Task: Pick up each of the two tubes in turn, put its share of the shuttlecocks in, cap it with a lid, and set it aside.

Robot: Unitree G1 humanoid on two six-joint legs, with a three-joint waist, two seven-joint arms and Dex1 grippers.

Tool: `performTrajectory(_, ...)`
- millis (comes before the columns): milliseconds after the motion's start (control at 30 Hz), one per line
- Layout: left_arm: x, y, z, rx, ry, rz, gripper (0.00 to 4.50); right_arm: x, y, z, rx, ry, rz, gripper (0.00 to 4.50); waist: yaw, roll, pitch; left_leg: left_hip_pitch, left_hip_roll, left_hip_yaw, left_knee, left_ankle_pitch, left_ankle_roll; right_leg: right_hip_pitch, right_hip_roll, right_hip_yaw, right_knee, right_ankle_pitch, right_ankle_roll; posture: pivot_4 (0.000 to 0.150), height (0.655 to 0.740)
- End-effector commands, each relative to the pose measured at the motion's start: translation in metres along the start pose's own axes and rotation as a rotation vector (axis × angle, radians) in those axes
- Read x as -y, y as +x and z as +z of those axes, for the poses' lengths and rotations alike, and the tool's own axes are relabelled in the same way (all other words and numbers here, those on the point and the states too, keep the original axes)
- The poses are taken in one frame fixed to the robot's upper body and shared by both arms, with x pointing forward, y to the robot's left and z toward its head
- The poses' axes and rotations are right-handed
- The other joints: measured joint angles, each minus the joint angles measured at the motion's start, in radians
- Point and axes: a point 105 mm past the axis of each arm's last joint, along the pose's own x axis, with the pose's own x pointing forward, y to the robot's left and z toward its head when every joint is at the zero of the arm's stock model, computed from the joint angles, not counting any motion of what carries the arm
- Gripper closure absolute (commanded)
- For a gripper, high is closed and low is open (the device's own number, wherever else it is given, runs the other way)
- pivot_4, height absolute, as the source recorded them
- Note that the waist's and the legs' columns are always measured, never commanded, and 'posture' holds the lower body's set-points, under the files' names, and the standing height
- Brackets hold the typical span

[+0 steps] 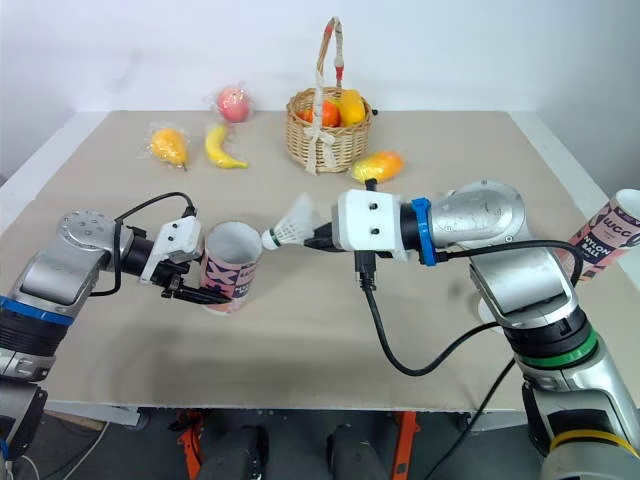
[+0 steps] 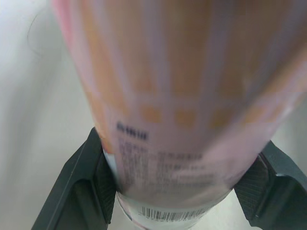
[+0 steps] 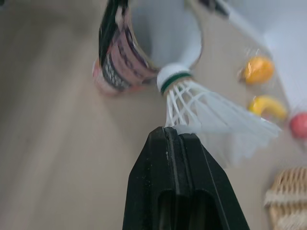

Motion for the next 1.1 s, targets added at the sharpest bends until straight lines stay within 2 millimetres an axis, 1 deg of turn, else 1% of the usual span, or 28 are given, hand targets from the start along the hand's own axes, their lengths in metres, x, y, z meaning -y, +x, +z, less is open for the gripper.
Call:
performTrajectory(33, 0.006, 0.011, 0.007, 0.019, 0.034, -0.041, 1.57, 0.004, -0.003, 0.017, 0.073, -0.046, 0.015, 4.46, 0.003, 0.0, 0.0, 0.0, 0.0, 0.0, 0.0, 0.0, 0.0, 0.0, 0.0, 0.0, 0.0, 0.0, -0.001, 0.15, 0.74)
performTrajectory(167, 0.006, 0.01, 0.006, 0.019, 0.029, -0.039, 1.57, 0.013, -0.021, 0.023, 0.103, -0.037, -0.006, 4.46, 0.009, 0.0, 0.0, 0.0, -0.001, 0.0, 0.0, 0.0, 0.0, 0.0, -0.002, 0.0, 0.0, 0.002, -0.004, 0.15, 0.74)
performTrajectory(233, 0.006, 0.01, 0.005, 0.018, 0.028, -0.039, 1.57, 0.016, -0.025, 0.028, 0.118, -0.038, -0.008, 4.46, 0.01, 0.0, 0.0, 0.0, -0.002, 0.0, 0.0, 0.0, 0.0, 0.0, -0.003, 0.0, 0.0, 0.002, -0.004, 0.15, 0.74)
performTrajectory(300, 0.006, 0.01, 0.005, 0.017, 0.027, -0.041, 1.57, 0.012, -0.021, 0.027, 0.105, -0.059, 0.02, 4.46, 0.01, 0.0, 0.0, 0.0, -0.003, 0.001, 0.0, 0.0, 0.0, 0.0, -0.004, 0.0, 0.0, 0.002, -0.004, 0.15, 0.74)
performTrajectory(400, 0.005, 0.01, 0.005, 0.016, 0.031, -0.042, 1.57, 0.007, -0.009, 0.021, 0.06, -0.099, 0.054, 4.46, 0.01, 0.0, 0.0, 0.0, -0.003, 0.0, 0.0, 0.0, 0.0, 0.0, -0.004, -0.001, 0.0, 0.002, -0.004, 0.15, 0.74)
performTrajectory(567, 0.005, 0.01, 0.005, 0.013, 0.035, -0.047, 1.57, 0.013, 0.004, 0.017, 0.034, -0.148, 0.054, 4.46, 0.01, 0.0, 0.0, 0.0, -0.003, 0.001, 0.0, 0.0, 0.0, 0.0, -0.004, -0.001, 0.0, 0.002, -0.004, 0.15, 0.74)
performTrajectory(733, 0.005, 0.01, 0.006, 0.01, 0.036, -0.049, 1.57, 0.011, 0.011, 0.021, 0.054, -0.183, 0.098, 4.46, 0.01, 0.0, 0.0, -0.001, -0.004, 0.0, -0.001, 0.0, 0.0, 0.0, -0.005, -0.001, 0.0, 0.002, -0.003, 0.15, 0.74)
performTrajectory(933, 0.005, 0.01, 0.006, 0.01, 0.036, -0.05, 1.57, 0.008, 0.023, 0.017, 0.031, -0.226, 0.153, 4.46, 0.01, 0.0, 0.0, -0.001, -0.004, 0.0, 0.0, 0.0, 0.0, 0.0, -0.005, -0.002, 0.0, 0.002, -0.004, 0.15, 0.74)
performTrajectory(1000, 0.005, 0.011, 0.007, 0.01, 0.037, -0.05, 1.57, 0.01, 0.028, 0.016, 0.027, -0.229, 0.162, 4.46, 0.01, 0.0, 0.0, -0.001, -0.004, 0.0, 0.0, 0.0, 0.0, 0.0, -0.005, -0.002, 0.0, 0.002, -0.004, 0.15, 0.74)
performTrajectory(1067, 0.005, 0.011, 0.007, 0.011, 0.037, -0.05, 1.57, 0.014, 0.031, 0.018, 0.029, -0.229, 0.17, 3.84, 0.011, 0.0, 0.0, -0.001, -0.004, 0.0, -0.001, 0.0, 0.0, 0.0, -0.005, -0.002, 0.0, 0.002, -0.004, 0.15, 0.74)
performTrajectory(1100, 0.005, 0.011, 0.007, 0.012, 0.037, -0.05, 1.57, 0.015, 0.031, 0.018, 0.033, -0.229, 0.174, 3.67, 0.011, 0.0, 0.0, -0.001, -0.004, -0.001, -0.001, 0.0, 0.0, 0.0, -0.005, -0.002, 0.0, 0.002, -0.004, 0.15, 0.74)
